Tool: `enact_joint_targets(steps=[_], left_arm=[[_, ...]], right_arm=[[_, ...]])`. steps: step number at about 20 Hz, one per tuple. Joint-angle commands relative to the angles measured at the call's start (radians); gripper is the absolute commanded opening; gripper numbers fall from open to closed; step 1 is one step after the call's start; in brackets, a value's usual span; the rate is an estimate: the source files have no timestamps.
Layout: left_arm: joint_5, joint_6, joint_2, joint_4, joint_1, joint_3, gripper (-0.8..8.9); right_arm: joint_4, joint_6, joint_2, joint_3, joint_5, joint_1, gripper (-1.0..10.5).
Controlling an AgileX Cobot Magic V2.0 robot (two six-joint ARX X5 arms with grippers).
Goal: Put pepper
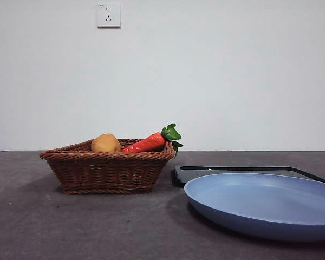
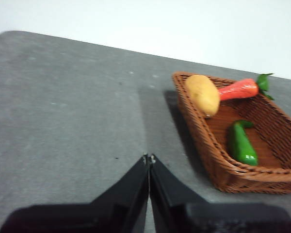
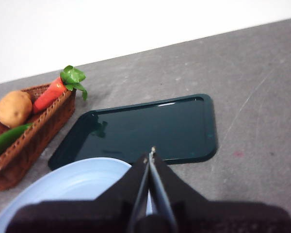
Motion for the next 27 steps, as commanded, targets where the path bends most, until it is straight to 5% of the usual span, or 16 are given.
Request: enact_joint_targets(steps=[1, 6, 16, 21, 27], left_arm=[[0.038, -0.043, -0.003, 0.021, 0.003, -0.010, 0.08], [0.097, -0.140, -0.002, 0.038, 0.003, 0.004, 0.06], [0.174, -0.193, 0.055, -0.069, 0.003, 0.200, 0.07], [0.275, -0.174, 0.181, -0.139, 0.003, 0.354, 0.07], [0.386, -0.052, 0.361, -0.288, 0.003, 0.530, 0.06]], right_arm=[[0.010, 0.065, -0.004, -0.006, -0.001, 0.002, 0.1], [0.016, 0.182, -0.004, 0.014, -0.002, 0.002, 0.1], [-0.023, 0.187, 0.075, 0.229, -0.004, 0.003, 0.1], [-0.159, 0.141, 0.201, 0.399, -0.065, 0.004, 0.1], [-0.434, 0.011, 0.386, 0.618, -0.142, 0.004, 0.1]])
